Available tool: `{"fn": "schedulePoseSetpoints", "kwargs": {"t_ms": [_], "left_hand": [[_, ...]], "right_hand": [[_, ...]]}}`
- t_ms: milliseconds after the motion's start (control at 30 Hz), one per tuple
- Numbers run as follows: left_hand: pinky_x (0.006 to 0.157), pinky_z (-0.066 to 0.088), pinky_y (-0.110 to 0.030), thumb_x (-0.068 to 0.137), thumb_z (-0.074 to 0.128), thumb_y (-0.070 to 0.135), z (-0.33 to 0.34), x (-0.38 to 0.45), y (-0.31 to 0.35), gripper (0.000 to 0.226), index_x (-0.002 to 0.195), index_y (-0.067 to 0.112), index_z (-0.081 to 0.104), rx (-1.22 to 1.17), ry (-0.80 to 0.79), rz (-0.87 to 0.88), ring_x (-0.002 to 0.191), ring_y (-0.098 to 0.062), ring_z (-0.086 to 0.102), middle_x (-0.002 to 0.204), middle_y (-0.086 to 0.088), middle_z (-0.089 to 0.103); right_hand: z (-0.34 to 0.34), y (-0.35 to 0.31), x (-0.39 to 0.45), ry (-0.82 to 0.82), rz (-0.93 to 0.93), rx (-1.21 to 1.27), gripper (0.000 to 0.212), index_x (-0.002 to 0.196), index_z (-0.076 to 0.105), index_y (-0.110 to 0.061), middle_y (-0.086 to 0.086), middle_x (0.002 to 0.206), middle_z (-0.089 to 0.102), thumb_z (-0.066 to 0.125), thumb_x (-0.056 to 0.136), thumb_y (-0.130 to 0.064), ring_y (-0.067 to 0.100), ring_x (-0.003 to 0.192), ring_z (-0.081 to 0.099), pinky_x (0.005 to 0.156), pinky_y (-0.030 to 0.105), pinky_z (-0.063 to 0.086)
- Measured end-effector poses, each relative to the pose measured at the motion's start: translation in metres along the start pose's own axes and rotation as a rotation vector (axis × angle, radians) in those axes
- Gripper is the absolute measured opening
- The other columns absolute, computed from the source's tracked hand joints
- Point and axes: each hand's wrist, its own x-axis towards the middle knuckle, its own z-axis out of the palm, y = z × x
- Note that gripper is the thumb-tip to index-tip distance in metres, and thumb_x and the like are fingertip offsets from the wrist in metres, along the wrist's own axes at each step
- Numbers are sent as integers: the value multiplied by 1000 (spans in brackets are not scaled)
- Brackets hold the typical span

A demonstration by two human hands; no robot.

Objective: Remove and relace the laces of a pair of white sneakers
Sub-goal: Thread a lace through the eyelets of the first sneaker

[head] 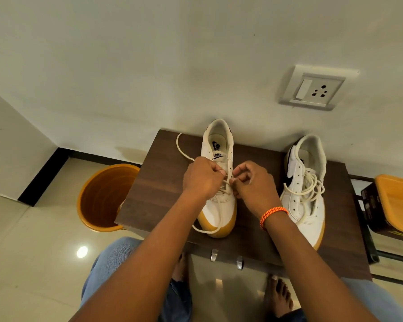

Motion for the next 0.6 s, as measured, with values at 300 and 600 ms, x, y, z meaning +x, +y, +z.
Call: {"fn": "schedulePoseSetpoints", "kwargs": {"t_ms": [300, 600], "left_hand": [[90, 63, -45, 91, 78, 12, 7, 3, -6, 27, 69, 28, 81, -137, -47, -95, 92, -16, 74, 83, 8, 79], [90, 63, -50, 91, 73, 19, -11, 8, 2, 17, 77, 24, 83, -29, -227, 13, 89, -21, 75, 85, 1, 78]], "right_hand": [[1, -1, -3, 30, 6, -6, 15, 95, 70, -23, -4, 83, 71, 78, 90, -11, 11, 77, 71, 77, 34, 64], [1, -4, -7, 145, -100, -81, 12, 85, 76, -24, -15, 79, 70, 80, 89, -14, 1, 76, 67, 69, 15, 52]]}}
